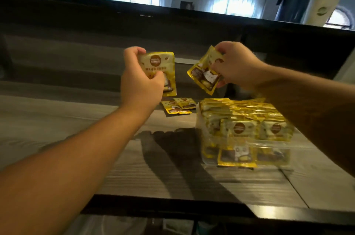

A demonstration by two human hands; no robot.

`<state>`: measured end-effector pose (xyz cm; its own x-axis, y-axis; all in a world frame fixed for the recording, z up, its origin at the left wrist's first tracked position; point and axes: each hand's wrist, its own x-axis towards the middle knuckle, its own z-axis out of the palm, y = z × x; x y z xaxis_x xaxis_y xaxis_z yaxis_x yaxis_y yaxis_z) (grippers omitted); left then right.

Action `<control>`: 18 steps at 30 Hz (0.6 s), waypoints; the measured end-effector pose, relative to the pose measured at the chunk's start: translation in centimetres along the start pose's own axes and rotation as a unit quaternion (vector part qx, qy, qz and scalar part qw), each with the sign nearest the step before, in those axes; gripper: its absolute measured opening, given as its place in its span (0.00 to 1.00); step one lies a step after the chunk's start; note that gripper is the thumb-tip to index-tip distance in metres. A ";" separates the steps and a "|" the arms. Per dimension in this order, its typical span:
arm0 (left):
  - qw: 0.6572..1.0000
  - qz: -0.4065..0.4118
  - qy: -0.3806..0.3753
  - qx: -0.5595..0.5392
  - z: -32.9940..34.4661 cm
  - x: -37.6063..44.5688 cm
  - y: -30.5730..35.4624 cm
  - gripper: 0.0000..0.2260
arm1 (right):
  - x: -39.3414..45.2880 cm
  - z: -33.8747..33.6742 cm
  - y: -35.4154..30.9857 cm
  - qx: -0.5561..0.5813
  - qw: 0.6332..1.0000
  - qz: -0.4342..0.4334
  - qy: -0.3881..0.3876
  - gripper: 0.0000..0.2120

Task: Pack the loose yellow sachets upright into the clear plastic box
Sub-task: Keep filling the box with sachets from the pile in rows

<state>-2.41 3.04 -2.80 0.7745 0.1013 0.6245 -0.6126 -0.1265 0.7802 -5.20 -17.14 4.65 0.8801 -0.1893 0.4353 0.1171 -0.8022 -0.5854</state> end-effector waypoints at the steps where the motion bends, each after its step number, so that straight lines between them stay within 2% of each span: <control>1: 1.000 -0.009 0.000 -0.018 0.4 -0.4 1.2 0.22 | -0.8 -0.7 0.3 0.002 1.000 0.000 0.014 0.11; 5: 0.998 0.009 -0.062 -0.016 2.0 -3.0 4.7 0.21 | -3.7 -3.5 1.4 -0.060 0.994 -0.025 0.084 0.24; 9: 0.991 0.033 -0.130 0.024 3.3 -5.2 6.8 0.21 | -6.2 -6.2 3.0 -0.021 0.992 -0.020 0.125 0.21; 13: 0.974 0.031 -0.214 0.066 4.6 -6.2 7.8 0.19 | -8.1 -8.2 4.9 0.037 0.990 -0.007 0.135 0.24; 18: 0.930 0.097 -0.292 0.201 5.8 -7.4 7.8 0.13 | -10.1 -9.9 5.6 0.053 0.989 -0.006 0.135 0.24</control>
<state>-12.03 -4.46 -1.56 0.6808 -0.5005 0.5348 -0.7325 -0.4573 0.5044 -17.98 -25.32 3.77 0.7251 -0.3368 0.6007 0.1861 -0.7439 -0.6418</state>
